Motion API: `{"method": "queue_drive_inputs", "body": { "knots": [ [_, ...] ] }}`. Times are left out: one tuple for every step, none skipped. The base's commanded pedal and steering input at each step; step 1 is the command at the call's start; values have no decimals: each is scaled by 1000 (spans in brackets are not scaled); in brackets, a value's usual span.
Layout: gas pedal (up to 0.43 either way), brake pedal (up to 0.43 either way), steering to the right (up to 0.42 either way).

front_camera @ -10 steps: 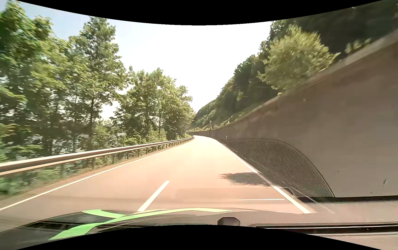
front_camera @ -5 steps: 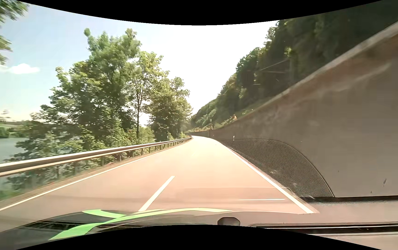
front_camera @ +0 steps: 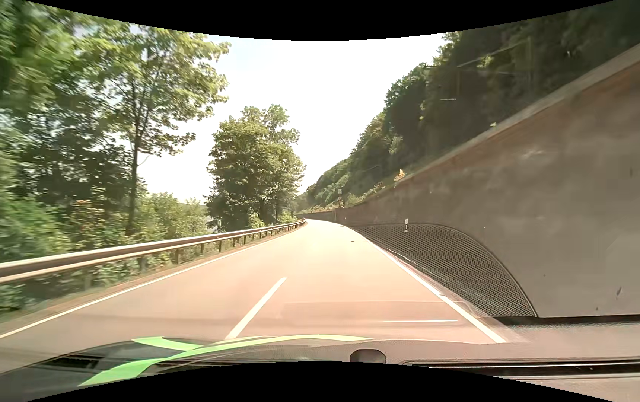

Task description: Follow the waypoints while adhering to traffic rules and regulations

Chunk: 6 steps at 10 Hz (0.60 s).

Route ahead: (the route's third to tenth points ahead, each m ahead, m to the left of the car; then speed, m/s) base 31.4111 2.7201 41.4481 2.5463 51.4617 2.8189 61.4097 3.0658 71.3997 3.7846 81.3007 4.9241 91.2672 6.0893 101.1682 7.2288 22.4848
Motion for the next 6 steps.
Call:
{"method": "queue_drive_inputs", "body": {
  "knots": [
    [189,0,-1],
    [197,0,-1],
    [220,0,-1],
    [228,0,-1],
    [240,0,-1],
    [248,0,-1]
  ]
}}
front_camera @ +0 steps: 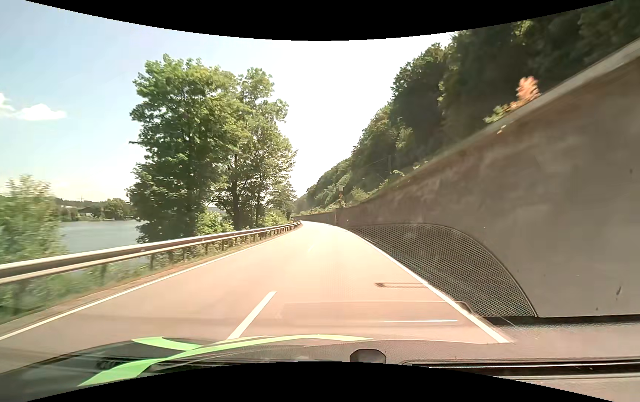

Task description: Follow the waypoints while adhering to traffic rules and regulations

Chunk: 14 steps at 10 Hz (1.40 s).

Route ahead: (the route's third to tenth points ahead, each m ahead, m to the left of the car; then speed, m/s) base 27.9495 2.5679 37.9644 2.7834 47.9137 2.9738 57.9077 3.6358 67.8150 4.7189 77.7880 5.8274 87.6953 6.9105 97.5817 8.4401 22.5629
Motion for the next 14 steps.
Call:
{"method": "queue_drive_inputs", "body": {
  "knots": [
    [248,0,-2],
    [248,0,-3],
    [228,0,-4],
    [209,0,-5],
    [197,0,-6],
    [197,0,-8],
    [197,0,-9],
    [197,0,-9],
    [197,0,-9],
    [197,0,-9],
    [189,0,-9],
    [177,0,-10],
    [177,0,-10],
    [177,0,-10]
  ]
}}
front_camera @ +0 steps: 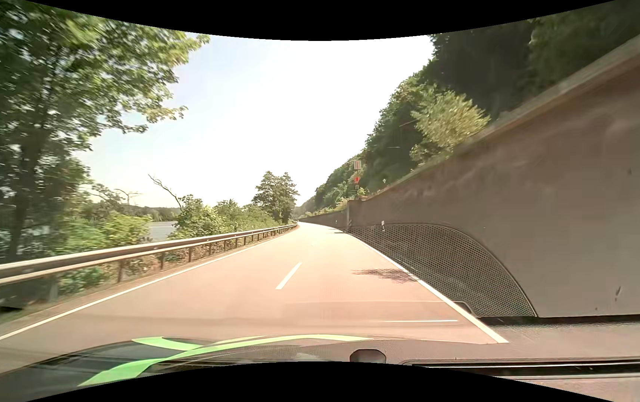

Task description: Follow the waypoints while adhering to traffic rules and regulations

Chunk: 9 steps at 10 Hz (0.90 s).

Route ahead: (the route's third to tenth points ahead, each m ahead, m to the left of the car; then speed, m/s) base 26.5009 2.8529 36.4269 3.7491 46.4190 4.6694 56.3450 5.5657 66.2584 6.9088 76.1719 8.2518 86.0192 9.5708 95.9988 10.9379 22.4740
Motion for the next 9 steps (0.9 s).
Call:
{"method": "queue_drive_inputs", "body": {
  "knots": [
    [189,0,-10],
    [197,0,-10],
    [197,0,-11],
    [209,0,-11],
    [220,0,-11],
    [220,0,-11],
    [228,0,-11],
    [228,0,-11],
    [228,0,-11]
  ]
}}
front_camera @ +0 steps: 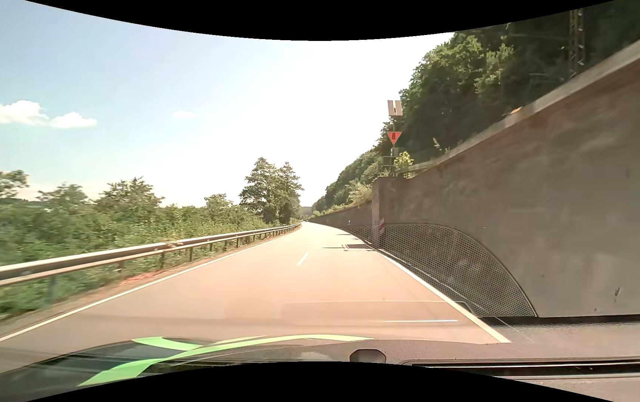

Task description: Follow the waypoints while adhering to traffic rules and regulations

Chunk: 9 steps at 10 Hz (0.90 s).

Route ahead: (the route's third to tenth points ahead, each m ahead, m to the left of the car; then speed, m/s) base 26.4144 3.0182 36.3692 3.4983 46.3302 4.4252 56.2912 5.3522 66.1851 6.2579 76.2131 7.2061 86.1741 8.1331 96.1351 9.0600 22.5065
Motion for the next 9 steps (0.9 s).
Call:
{"method": "queue_drive_inputs", "body": {
  "knots": [
    [228,0,-11],
    [209,0,-11],
    [209,0,-11],
    [209,0,-11],
    [209,0,-11],
    [220,0,-10],
    [228,0,-10],
    [248,0,-10],
    [260,0,-9]
  ]
}}
